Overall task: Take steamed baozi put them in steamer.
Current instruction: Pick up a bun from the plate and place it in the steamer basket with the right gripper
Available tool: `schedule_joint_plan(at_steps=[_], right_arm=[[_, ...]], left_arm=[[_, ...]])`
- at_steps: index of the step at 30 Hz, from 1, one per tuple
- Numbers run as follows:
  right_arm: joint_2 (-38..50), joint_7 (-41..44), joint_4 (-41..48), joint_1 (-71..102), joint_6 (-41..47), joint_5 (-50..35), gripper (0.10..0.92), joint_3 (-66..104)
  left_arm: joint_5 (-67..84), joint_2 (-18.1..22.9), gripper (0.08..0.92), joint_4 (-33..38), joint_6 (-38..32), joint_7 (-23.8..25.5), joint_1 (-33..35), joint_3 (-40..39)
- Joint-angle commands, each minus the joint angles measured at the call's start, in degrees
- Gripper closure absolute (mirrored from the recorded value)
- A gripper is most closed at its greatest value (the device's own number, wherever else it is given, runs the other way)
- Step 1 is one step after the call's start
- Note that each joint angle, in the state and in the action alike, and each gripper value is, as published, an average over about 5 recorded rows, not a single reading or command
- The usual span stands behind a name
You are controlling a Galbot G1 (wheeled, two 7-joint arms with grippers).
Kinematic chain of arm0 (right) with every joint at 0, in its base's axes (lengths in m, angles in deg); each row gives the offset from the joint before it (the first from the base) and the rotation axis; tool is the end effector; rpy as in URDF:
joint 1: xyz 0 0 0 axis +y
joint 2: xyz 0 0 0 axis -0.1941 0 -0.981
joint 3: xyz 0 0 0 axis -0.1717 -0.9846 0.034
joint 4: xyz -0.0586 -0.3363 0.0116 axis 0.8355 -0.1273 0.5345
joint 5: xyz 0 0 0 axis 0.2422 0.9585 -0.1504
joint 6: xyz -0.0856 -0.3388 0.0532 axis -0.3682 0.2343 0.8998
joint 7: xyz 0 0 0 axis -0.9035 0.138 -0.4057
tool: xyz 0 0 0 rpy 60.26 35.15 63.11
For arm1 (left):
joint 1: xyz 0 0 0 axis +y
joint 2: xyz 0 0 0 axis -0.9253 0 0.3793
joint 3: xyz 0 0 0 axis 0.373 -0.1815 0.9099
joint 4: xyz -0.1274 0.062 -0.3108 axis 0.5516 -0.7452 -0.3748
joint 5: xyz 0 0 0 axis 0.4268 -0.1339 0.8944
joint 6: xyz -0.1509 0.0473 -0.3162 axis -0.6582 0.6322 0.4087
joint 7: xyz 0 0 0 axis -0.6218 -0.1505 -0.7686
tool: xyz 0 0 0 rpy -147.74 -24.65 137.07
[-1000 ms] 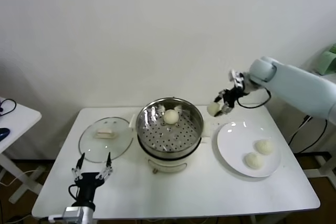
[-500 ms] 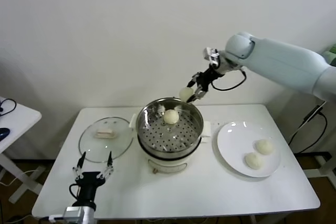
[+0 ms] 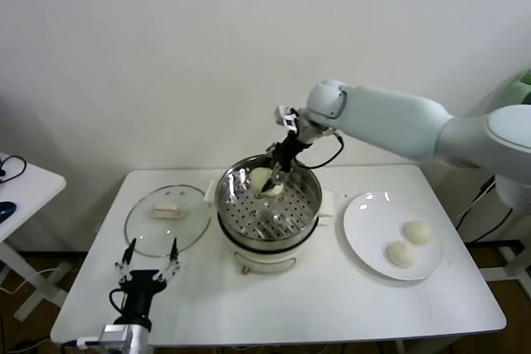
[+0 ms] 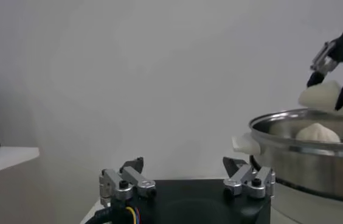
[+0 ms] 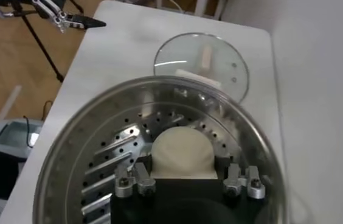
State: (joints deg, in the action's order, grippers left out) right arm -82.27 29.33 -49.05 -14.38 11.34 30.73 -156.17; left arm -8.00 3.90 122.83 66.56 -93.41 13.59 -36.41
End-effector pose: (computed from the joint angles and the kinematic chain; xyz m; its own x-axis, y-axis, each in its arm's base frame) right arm 0.5975 0.0967 -0.0819 0.0171 -0.4928 0.8700 -0.9860 -0.1526 -0.0671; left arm 0.1520 0.0429 -0.3179 -0.9940 -0.0824 0.0726 -0.0730 0.9897 0.1231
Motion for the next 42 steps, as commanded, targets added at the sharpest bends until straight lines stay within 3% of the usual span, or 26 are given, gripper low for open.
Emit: schedule_joint_plan(at_steps=[1, 27, 42], right_arm=[[-3.3, -0.3, 1.3, 4.4, 0.0, 1.6, 0.356, -0.1], [-6.0, -0.2, 5.8, 7.4, -1.0, 5.7, 0.328, 2.2], [-4.8, -0.4, 3.8, 6.4, -2.0, 6.4, 0.204, 2.6]], left_arm=[[0.1, -0.5, 0.177, 0.1, 0.2, 0.2, -0.3, 0.1], [-0.4, 0.4, 0.177, -0.4, -0.4, 0.2, 0.4, -0.2], [-0.4, 0.5, 0.177, -1.0, -0.7, 0.2, 0.5, 0.1]])
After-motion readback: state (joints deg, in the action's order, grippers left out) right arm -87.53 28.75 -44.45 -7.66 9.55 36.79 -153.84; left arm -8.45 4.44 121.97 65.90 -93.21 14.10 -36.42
